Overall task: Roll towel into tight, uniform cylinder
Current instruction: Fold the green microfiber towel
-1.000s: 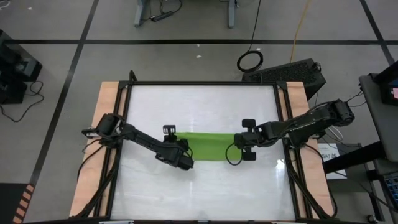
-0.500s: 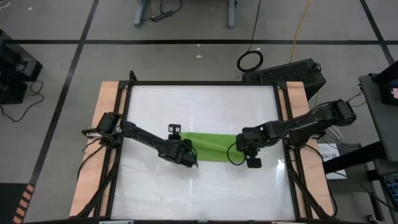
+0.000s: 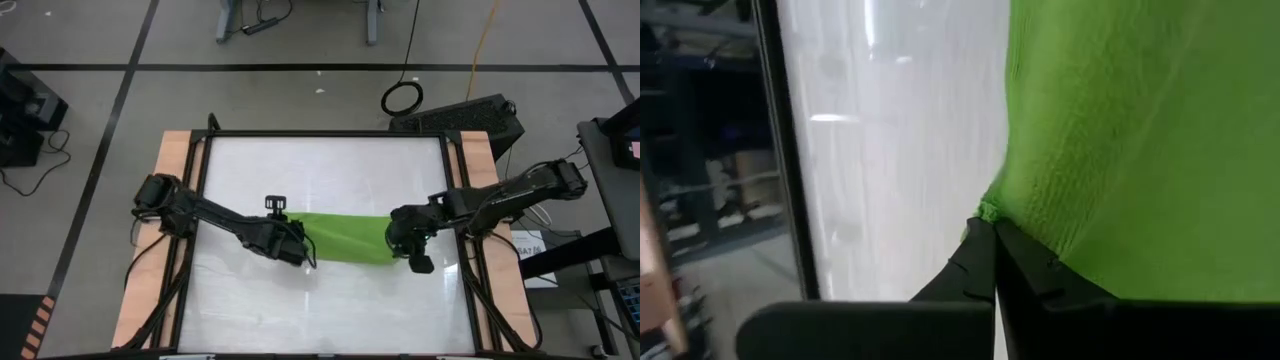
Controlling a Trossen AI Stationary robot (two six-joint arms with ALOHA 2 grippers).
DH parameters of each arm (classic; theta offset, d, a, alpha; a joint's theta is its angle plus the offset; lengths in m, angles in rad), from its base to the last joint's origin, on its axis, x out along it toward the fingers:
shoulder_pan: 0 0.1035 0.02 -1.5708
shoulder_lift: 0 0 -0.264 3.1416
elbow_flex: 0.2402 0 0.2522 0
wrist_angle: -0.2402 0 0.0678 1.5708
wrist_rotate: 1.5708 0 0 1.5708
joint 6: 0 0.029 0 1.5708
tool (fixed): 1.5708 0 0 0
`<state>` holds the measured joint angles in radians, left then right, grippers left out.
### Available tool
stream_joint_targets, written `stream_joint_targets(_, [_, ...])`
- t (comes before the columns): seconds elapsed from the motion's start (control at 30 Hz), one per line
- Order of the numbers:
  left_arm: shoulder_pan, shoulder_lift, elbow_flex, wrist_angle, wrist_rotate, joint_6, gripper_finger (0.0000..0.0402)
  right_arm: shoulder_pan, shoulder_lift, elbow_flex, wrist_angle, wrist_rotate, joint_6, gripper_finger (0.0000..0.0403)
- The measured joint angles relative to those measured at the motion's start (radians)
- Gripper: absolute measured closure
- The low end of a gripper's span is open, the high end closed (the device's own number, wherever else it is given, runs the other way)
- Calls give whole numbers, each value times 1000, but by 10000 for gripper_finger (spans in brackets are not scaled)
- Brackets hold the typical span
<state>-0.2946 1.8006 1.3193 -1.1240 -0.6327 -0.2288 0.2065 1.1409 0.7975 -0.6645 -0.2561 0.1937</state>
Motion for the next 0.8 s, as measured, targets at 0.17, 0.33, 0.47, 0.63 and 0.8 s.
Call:
stream_joint_targets(0.17, [44, 19, 0, 74, 59, 83, 401, -37, 56, 0, -41, 143, -15, 403])
stream_joint_targets(0.33, [90, 63, -1, 60, 55, 97, 401, -64, 133, 0, -56, 215, -37, 403])
stream_joint_targets(0.47, [113, 83, -1, 21, 45, 82, 401, -70, 180, 0, -82, 251, -49, 403])
stream_joint_targets(0.63, [132, 85, -1, 11, -1, 55, 401, -70, 208, 0, -99, 321, -49, 403])
stream_joint_targets(0.8, [158, 85, -1, 26, 15, 54, 401, -89, 217, -1, -87, 363, -50, 403])
